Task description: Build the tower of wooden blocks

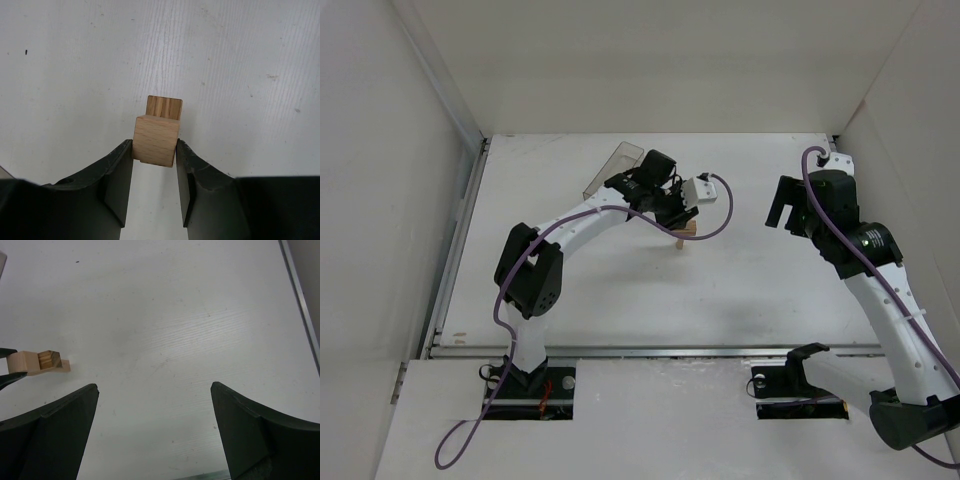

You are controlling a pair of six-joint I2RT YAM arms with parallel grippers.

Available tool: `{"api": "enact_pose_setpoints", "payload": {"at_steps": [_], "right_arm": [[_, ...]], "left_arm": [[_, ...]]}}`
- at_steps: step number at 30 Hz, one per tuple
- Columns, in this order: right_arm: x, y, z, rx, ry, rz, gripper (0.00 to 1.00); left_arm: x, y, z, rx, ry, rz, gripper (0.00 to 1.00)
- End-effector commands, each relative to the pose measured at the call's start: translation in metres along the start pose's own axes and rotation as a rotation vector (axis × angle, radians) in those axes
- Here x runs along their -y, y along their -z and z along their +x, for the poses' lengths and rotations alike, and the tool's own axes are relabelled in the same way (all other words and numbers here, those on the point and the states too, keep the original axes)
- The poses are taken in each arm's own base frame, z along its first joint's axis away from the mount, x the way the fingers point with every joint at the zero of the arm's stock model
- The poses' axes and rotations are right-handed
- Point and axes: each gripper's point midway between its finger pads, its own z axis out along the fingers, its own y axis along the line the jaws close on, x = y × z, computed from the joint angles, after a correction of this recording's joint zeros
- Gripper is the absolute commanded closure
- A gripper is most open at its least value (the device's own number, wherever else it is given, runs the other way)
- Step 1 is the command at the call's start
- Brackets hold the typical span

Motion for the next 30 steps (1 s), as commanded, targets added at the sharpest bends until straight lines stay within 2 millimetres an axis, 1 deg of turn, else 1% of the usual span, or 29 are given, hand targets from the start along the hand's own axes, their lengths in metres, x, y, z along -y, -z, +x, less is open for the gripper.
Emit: {"api": "enact_pose_setpoints", "payload": {"at_steps": [1, 3, 5, 6, 11, 18, 30], "right_arm": [[0.0014, 0.0026, -0.0112, 0.050, -0.012, -0.004, 0.00], [0.0014, 0.0026, -0.0112, 0.050, -0.012, -0.004, 0.00], [0.0014, 0.0026, -0.0112, 0.050, -0.012, -0.004, 0.00], [0.0014, 0.0026, -0.0112, 0.050, -0.012, -0.004, 0.00], [0.0014, 0.0026, -0.0112, 0.050, -0.012, -0.004, 0.00], [0.0014, 0.0026, -0.0112, 0.050, -0.012, -0.004, 0.00], [0.0014, 0.0026, -0.0112, 0.050, -0.012, -0.004, 0.00]], "left_arm": [[0.0055, 0.0040, -0.0152, 0.038, -0.032, 0.011, 0.97], [0.0042, 0.0042, -0.0144, 0.033, -0.031, 0.003, 0.97], [0.0042, 0.0042, -0.0144, 0.033, -0.031, 0.003, 0.95], [0.0058, 0.0029, -0.0108, 0.027, -0.028, 0.008, 0.95], [0.0058, 0.0029, -0.0108, 0.026, -0.028, 0.008, 0.92], [0.0075, 0.0017, -0.0072, 0.019, -0.024, 0.013, 0.92], [0.0017, 0.0021, -0.0064, 0.011, -0.037, -0.015, 0.92]]}}
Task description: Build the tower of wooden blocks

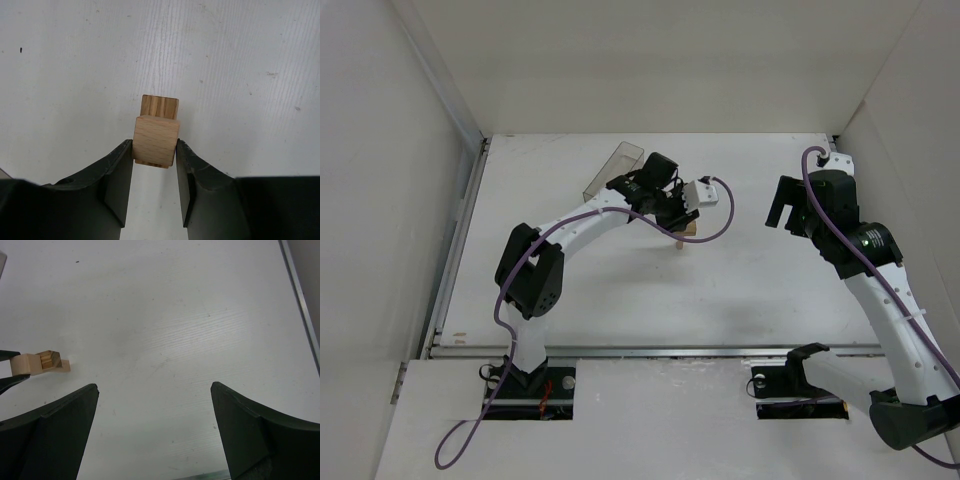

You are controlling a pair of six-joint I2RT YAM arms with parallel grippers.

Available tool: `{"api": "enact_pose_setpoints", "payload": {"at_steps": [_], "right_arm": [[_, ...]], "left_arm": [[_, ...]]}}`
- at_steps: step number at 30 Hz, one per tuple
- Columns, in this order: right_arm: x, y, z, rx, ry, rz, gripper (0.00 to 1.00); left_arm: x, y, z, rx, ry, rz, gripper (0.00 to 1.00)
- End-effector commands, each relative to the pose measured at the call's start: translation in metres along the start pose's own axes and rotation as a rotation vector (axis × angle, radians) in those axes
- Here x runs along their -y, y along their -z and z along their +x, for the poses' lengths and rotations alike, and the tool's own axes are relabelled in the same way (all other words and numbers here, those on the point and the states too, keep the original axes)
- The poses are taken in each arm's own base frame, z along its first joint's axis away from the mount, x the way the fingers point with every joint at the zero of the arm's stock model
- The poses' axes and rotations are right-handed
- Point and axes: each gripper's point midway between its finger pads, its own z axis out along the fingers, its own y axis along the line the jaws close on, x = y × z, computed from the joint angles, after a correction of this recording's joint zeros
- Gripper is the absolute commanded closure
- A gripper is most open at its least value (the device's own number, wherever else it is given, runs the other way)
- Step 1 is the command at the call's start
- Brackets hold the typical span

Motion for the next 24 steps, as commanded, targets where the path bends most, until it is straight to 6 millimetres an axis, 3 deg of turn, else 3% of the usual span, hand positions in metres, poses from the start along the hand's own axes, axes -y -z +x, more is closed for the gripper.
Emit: {"api": "enact_pose_setpoints", "payload": {"at_steps": [1, 13, 18, 24], "right_arm": [[0.0014, 0.0026, -0.0112, 0.050, -0.012, -0.004, 0.00], [-0.0010, 0.0025, -0.0127, 0.054, -0.015, -0.016, 0.00], [-0.0006, 0.0025, -0.0127, 0.054, -0.006, -0.016, 0.00], [-0.0011, 0.0042, -0.0159, 0.062, -0.009, -0.019, 0.00]], "left_arm": [[-0.0027, 0.0053, -0.0095, 0.026, -0.030, -0.018, 0.92], [-0.0053, 0.0053, -0.0105, 0.027, -0.033, -0.030, 0.92], [-0.0028, 0.0052, -0.0097, 0.026, -0.039, -0.017, 0.84], [-0.0028, 0.0052, -0.0097, 0.026, -0.039, -0.017, 0.68]]}}
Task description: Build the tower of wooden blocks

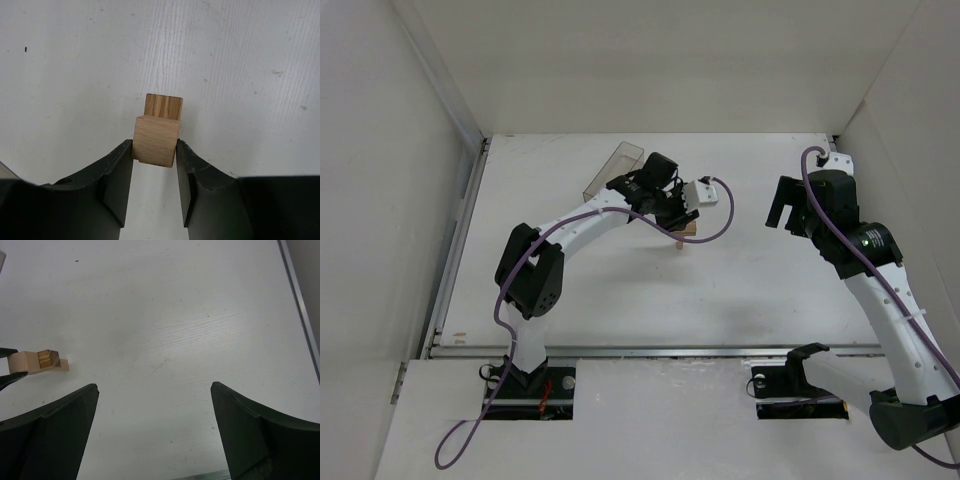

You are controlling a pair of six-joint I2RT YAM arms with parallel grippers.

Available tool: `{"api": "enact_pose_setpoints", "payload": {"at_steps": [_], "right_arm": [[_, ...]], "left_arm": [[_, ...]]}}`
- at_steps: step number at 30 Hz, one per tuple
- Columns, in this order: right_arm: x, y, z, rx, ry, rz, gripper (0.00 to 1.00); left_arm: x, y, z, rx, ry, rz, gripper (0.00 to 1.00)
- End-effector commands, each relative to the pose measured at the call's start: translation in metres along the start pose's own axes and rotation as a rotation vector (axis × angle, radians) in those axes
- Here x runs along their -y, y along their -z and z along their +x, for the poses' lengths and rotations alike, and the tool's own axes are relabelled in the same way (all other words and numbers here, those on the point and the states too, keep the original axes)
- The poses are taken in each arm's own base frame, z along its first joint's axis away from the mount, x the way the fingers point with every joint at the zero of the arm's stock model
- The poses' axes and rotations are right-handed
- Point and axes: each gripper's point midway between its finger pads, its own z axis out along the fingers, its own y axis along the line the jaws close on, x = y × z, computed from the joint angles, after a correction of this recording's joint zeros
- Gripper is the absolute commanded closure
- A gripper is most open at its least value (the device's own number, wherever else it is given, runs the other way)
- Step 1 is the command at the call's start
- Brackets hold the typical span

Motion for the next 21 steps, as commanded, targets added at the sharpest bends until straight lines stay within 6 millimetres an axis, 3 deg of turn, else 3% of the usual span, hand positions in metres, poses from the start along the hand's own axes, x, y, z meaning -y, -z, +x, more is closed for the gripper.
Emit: {"api": "enact_pose_setpoints", "payload": {"at_steps": [1, 8, 12, 15, 20, 21], "right_arm": [[0.002, 0.004, -0.016, 0.063, -0.013, -0.010, 0.00], [0.000, 0.004, -0.016, 0.060, -0.012, -0.018, 0.00], [0.000, 0.004, -0.016, 0.060, -0.012, -0.018, 0.00], [-0.005, 0.003, -0.019, 0.062, -0.015, -0.040, 0.00], [-0.008, 0.005, -0.029, 0.078, -0.011, -0.046, 0.00], [-0.010, 0.008, -0.034, 0.086, -0.015, -0.061, 0.00]], "left_arm": [[0.000, 0.005, -0.011, 0.034, -0.026, -0.001, 0.65], [0.002, 0.005, -0.009, 0.027, -0.023, 0.003, 0.44], [0.002, 0.005, -0.009, 0.027, -0.014, 0.004, 0.42], [-0.002, 0.012, -0.021, 0.051, -0.017, -0.013, 0.38], [-0.018, 0.058, -0.064, 0.141, -0.061, -0.124, 0.32], [-0.026, 0.085, -0.079, 0.190, -0.064, -0.188, 0.32]]}}
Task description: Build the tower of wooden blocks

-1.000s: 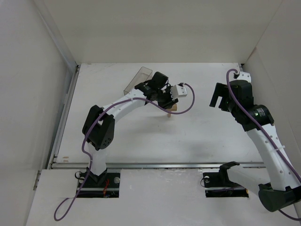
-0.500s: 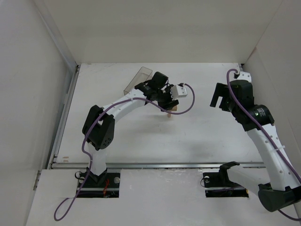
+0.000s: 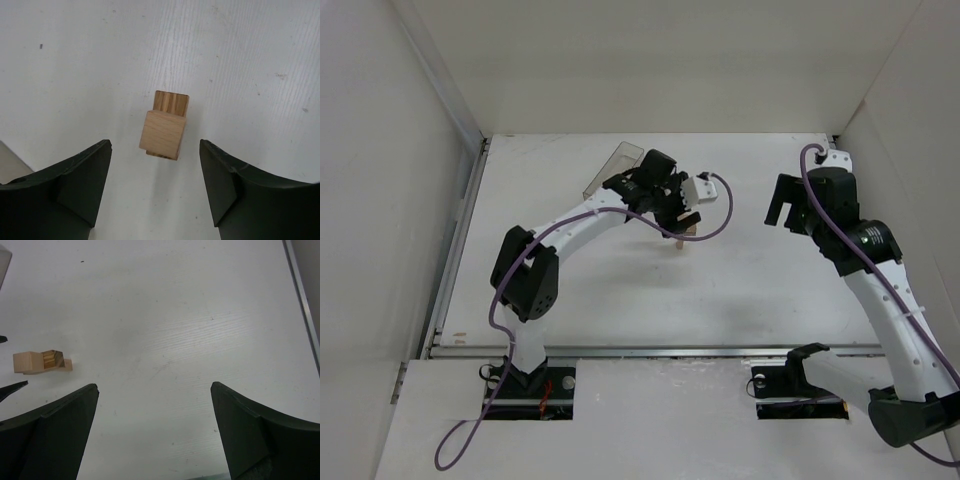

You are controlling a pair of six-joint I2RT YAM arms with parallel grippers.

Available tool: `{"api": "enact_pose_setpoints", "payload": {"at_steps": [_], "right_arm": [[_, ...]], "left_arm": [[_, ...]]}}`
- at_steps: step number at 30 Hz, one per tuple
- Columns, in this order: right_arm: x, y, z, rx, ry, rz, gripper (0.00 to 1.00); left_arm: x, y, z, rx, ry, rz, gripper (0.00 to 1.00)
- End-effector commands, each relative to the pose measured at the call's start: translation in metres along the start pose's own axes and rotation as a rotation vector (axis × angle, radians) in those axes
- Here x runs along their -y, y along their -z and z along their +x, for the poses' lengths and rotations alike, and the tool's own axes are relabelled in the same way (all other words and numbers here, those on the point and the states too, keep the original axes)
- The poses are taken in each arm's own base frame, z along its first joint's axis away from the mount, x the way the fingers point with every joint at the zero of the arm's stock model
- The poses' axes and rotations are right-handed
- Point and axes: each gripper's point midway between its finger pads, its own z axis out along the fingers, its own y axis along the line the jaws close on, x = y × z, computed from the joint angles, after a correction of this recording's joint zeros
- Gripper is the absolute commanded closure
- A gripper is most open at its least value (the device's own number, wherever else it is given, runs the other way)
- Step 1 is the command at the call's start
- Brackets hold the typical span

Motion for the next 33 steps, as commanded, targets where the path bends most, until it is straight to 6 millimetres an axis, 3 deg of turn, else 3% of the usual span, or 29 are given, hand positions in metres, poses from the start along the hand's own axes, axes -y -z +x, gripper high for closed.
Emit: {"api": "enact_pose_setpoints", "payload": {"at_steps": [1, 2, 3, 4, 6, 7, 8, 9, 10, 11, 15, 18, 25, 33], "right_arm": [[-0.008, 0.010, -0.031, 0.089, -0.011, -0.044, 0.00], [-0.008, 0.012, -0.034, 0.098, -0.014, -0.047, 0.00], [-0.008, 0.012, -0.035, 0.098, -0.014, -0.047, 0.00], [-0.004, 0.012, -0.036, 0.104, -0.015, -0.027, 0.00], [-0.002, 0.012, -0.040, 0.124, -0.050, -0.003, 0.00], [0.001, 0.012, -0.041, 0.128, -0.051, 0.008, 0.00], [0.002, 0.011, -0.042, 0.132, -0.061, 0.019, 0.00], [0.003, 0.012, -0.045, 0.136, -0.070, 0.029, 0.00], [0.004, 0.014, -0.046, 0.132, -0.069, 0.030, 0.00], [0.006, 0.014, -0.046, 0.137, -0.079, 0.044, 0.00], [0.012, 0.020, -0.056, 0.179, -0.095, 0.069, 0.00], [0.012, 0.026, -0.061, 0.214, -0.111, 0.056, 0.00], [0.017, 0.035, -0.066, 0.263, -0.144, 0.059, 0.00], [0.017, 0.036, -0.064, 0.260, -0.143, 0.049, 0.00]], "left_arm": [[-0.037, 0.095, -0.078, 0.217, -0.008, -0.240, 0.32], [-0.053, 0.117, -0.095, 0.303, -0.001, -0.330, 0.32], [-0.058, 0.128, -0.089, 0.322, 0.044, -0.393, 0.32], [-0.078, 0.179, -0.096, 0.377, 0.093, -0.576, 0.32], [-0.100, 0.237, -0.110, 0.543, 0.182, -0.802, 0.30], [-0.096, 0.265, -0.104, 0.589, 0.208, -0.894, 0.28], [-0.113, 0.299, -0.085, 0.587, 0.271, -1.072, 0.28], [-0.117, 0.323, -0.083, 0.635, 0.294, -1.164, 0.28], [-0.116, 0.330, -0.071, 0.610, 0.307, -1.215, 0.28], [-0.120, 0.356, -0.053, 0.578, 0.348, -1.329, 0.27], [-0.117, 0.375, 0.002, 0.405, 0.430, -1.472, 0.24], [-0.107, 0.375, 0.032, 0.339, 0.512, -1.493, 0.23], [-0.084, 0.381, 0.053, 0.354, 0.561, -1.487, 0.22], [-0.079, 0.375, 0.057, 0.338, 0.563, -1.460, 0.20]]}}
